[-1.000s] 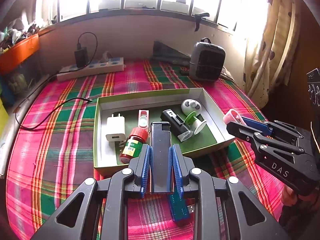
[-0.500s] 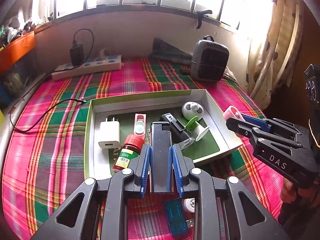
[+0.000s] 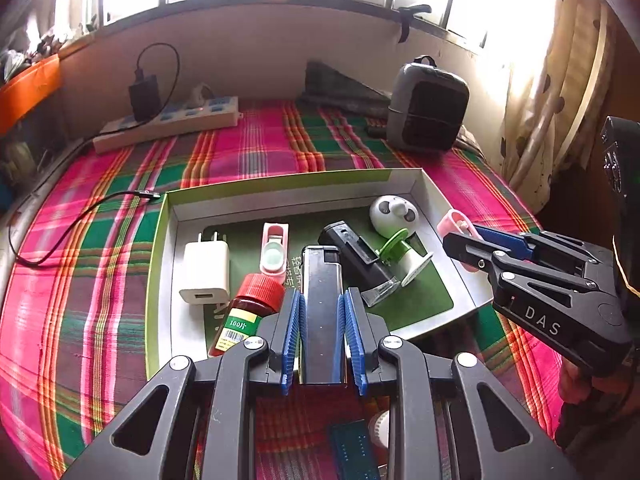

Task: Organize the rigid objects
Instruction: 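Lower the lighter and hook into the tray with both tools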

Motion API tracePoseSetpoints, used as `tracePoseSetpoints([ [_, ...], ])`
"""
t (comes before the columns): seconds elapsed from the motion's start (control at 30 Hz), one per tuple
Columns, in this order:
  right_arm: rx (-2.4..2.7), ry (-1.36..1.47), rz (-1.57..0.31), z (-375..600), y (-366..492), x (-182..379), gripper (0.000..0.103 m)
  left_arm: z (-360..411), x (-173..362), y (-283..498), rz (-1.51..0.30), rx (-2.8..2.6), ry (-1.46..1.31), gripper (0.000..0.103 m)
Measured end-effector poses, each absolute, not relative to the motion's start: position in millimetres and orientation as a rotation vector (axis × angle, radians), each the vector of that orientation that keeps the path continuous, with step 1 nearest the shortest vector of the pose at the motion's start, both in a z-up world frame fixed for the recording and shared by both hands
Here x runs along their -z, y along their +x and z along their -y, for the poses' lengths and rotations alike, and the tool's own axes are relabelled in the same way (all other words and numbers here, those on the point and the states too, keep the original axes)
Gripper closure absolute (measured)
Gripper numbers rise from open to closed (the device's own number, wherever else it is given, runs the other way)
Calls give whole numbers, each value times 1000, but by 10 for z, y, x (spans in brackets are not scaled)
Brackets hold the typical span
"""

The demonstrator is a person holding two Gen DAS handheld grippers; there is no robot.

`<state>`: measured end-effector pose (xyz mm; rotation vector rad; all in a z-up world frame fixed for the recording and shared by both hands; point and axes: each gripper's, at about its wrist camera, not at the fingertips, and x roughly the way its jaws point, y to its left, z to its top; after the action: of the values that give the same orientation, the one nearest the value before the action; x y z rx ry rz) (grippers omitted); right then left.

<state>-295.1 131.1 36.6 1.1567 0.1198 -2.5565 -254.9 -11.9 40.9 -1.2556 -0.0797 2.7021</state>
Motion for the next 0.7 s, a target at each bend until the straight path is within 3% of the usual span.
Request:
tracePoseSetpoints([
  [0.7,2535,1192,-155,-1251,-3070,-244,79,122,-312,-2663,83,-2692,-1285,82],
])
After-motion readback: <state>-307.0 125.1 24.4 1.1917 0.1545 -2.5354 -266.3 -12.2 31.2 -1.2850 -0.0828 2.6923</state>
